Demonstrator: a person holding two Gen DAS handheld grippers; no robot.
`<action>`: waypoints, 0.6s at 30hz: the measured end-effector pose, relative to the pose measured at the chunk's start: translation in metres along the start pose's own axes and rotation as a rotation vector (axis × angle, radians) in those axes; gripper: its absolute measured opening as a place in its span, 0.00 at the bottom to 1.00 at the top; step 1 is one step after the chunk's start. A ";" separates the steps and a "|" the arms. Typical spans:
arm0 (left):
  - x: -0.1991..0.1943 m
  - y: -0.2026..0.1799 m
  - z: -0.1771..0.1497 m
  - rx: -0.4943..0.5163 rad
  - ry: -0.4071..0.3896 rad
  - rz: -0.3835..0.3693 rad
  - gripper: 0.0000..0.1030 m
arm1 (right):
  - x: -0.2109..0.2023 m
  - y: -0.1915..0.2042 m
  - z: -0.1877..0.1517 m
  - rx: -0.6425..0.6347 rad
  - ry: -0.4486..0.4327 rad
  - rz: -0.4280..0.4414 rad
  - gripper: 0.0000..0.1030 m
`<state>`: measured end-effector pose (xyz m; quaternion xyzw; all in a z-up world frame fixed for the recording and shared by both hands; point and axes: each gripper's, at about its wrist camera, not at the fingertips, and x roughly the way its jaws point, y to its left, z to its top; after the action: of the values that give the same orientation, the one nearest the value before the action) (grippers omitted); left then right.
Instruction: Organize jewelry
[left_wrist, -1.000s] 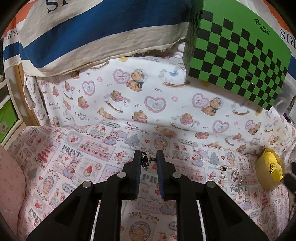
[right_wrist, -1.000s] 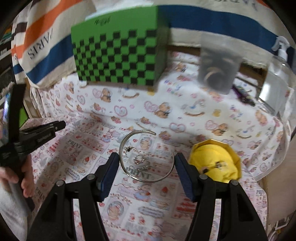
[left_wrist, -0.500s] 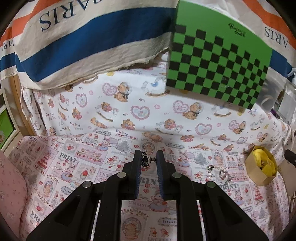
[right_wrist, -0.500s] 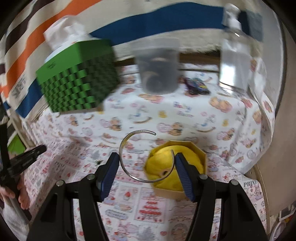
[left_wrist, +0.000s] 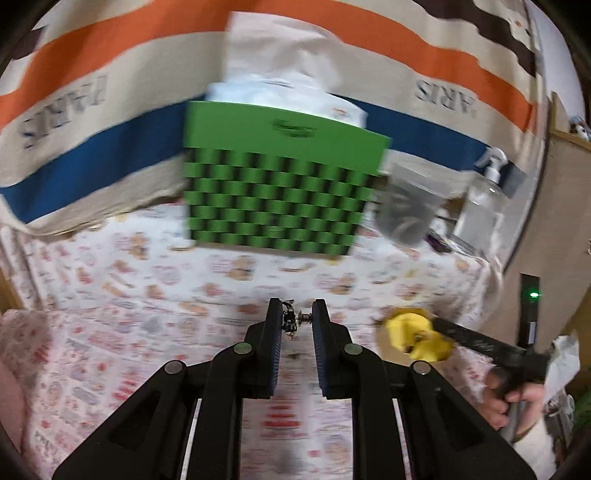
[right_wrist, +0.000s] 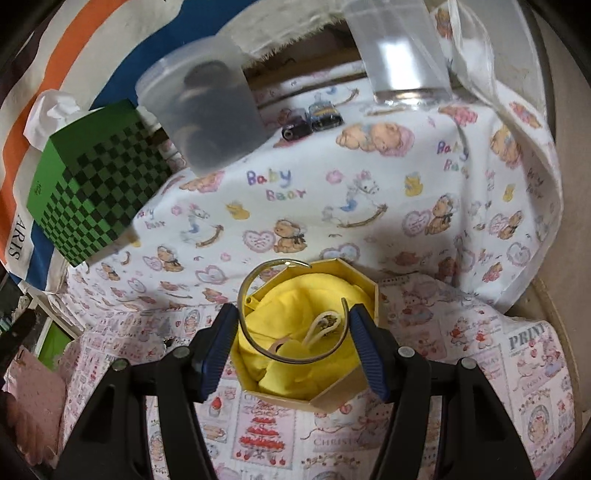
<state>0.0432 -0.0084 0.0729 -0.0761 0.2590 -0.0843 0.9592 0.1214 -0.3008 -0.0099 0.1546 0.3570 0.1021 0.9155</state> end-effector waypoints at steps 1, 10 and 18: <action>0.006 -0.009 0.002 0.012 0.002 0.001 0.15 | 0.002 0.000 -0.001 0.000 0.000 0.005 0.59; 0.064 -0.066 0.004 0.031 0.110 -0.054 0.15 | -0.012 -0.012 0.000 0.036 -0.047 0.052 0.71; 0.122 -0.108 -0.011 0.009 0.283 -0.217 0.15 | -0.040 -0.053 0.005 0.119 -0.171 -0.068 0.80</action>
<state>0.1285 -0.1390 0.0251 -0.0866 0.3814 -0.1984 0.8987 0.1002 -0.3625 -0.0006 0.2049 0.2882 0.0361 0.9347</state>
